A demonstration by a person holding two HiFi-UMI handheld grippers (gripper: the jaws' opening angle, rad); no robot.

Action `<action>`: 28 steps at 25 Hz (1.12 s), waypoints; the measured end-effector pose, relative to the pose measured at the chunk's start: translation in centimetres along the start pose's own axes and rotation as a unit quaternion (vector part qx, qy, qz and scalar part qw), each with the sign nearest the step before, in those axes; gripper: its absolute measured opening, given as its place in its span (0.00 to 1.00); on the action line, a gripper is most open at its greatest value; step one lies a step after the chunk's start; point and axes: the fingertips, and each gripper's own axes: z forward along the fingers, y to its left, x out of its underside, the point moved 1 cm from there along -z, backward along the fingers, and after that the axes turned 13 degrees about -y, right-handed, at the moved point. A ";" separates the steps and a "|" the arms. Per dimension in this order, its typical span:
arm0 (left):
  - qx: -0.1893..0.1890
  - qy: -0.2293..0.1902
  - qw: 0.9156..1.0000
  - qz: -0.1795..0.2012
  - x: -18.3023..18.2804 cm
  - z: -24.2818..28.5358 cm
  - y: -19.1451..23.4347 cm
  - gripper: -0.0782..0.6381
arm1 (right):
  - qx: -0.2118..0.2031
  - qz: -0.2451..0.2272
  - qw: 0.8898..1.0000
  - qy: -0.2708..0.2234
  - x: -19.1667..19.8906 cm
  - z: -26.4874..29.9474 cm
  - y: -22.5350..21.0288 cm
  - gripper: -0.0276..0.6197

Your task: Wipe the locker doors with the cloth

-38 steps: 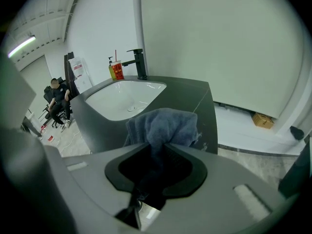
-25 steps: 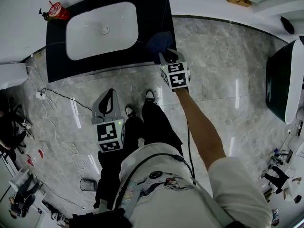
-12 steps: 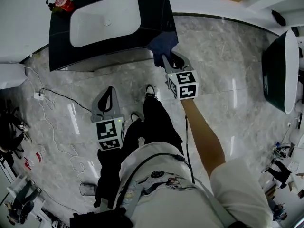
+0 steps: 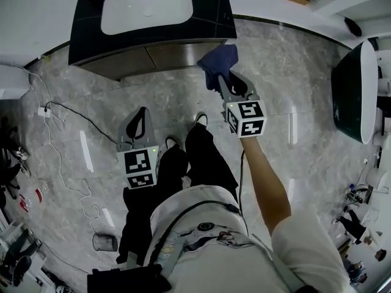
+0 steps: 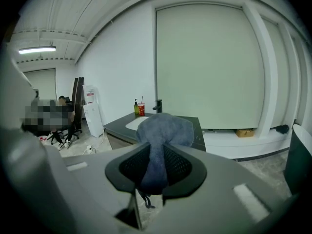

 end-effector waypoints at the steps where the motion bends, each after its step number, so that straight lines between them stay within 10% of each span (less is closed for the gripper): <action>1: -0.001 0.001 1.000 -0.001 0.5 -0.2 0.1 0.11 | -0.002 -0.001 1.000 -0.001 0.1 -0.4 0.2 0.18; 18: -0.020 -0.023 0.999 0.025 19.3 9.5 0.5 0.11 | -0.030 -0.059 0.993 -0.093 15.3 3.3 -3.2 0.18; 28: -0.031 -0.107 0.993 0.039 27.8 18.3 2.8 0.11 | -0.019 -0.116 0.972 -0.204 21.5 10.8 -6.3 0.18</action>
